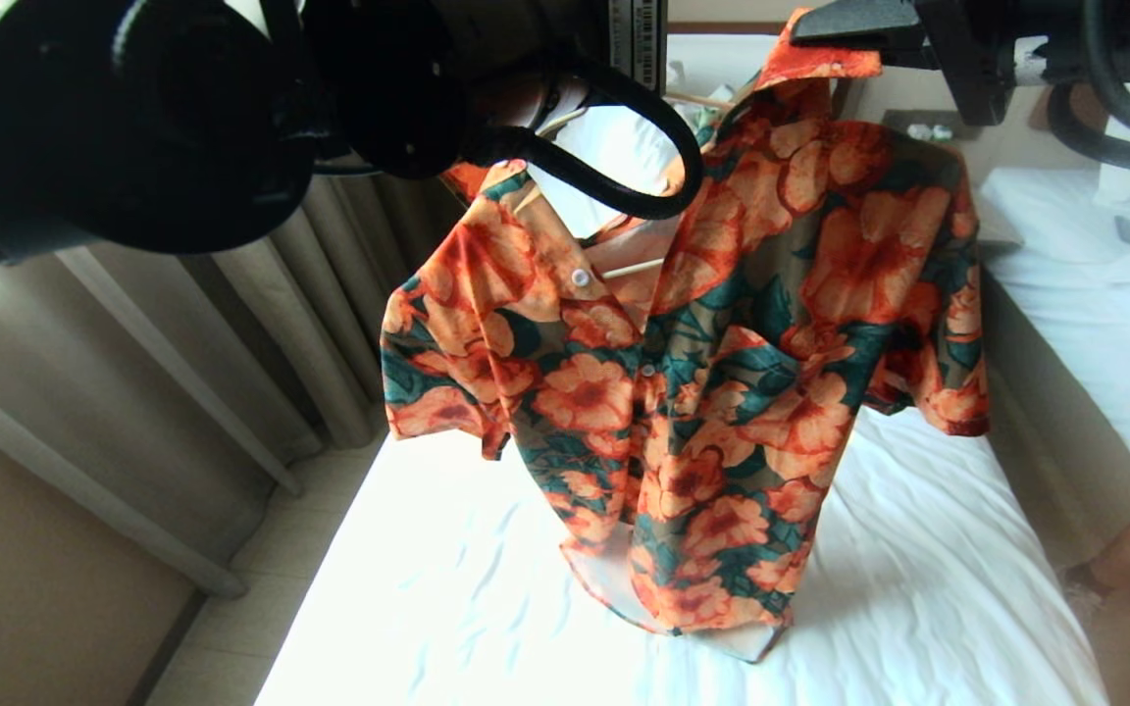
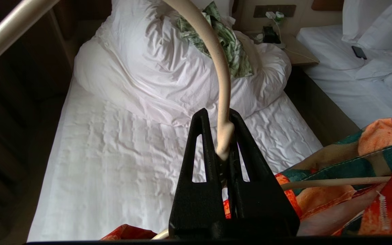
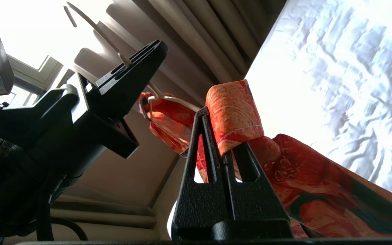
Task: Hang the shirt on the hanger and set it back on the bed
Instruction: Take the clothes hanger out of the clothes
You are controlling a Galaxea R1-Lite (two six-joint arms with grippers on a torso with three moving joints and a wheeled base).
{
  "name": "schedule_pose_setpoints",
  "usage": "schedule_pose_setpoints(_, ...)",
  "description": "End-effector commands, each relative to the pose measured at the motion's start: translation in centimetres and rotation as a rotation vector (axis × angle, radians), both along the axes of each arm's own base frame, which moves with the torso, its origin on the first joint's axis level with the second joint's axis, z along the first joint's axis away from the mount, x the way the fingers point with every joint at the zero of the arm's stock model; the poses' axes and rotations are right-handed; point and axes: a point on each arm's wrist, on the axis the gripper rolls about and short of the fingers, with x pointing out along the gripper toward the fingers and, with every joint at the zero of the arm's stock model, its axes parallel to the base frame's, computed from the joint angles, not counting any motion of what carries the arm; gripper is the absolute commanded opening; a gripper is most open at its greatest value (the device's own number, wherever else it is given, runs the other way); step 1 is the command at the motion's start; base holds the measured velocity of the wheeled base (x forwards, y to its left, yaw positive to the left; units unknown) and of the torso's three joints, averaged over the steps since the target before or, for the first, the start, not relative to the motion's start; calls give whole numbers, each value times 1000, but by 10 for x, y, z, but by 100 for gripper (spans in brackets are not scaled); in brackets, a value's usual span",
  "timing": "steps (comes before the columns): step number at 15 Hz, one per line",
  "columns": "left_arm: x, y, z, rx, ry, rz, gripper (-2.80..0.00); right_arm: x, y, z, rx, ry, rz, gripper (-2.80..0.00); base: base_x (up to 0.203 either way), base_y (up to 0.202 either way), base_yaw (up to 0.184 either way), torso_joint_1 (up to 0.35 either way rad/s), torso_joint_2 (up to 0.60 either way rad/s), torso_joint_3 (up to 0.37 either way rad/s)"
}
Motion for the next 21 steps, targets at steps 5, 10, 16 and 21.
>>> schedule_pose_setpoints(5,6,-6,-7,23,10,7,-280,-22,-20,14,0,-53,-6,-280,0,0,0,0,0,0)
schedule_pose_setpoints(10,-2,-9,-3,17,-12,-10,-280,-18,-17,4,-45,-12,-2,-280,0,0,0,0,0,0)
schedule_pose_setpoints(16,-11,-13,-1,11,-17,-36,-280,-18,-15,7,-49,-29,30,-280,0,0,0,0,0,0)
schedule_pose_setpoints(21,-4,-15,-6,22,-9,-27,-280,-24,-20,7,-67,5,27,-280,0,0,0,0,0,0)
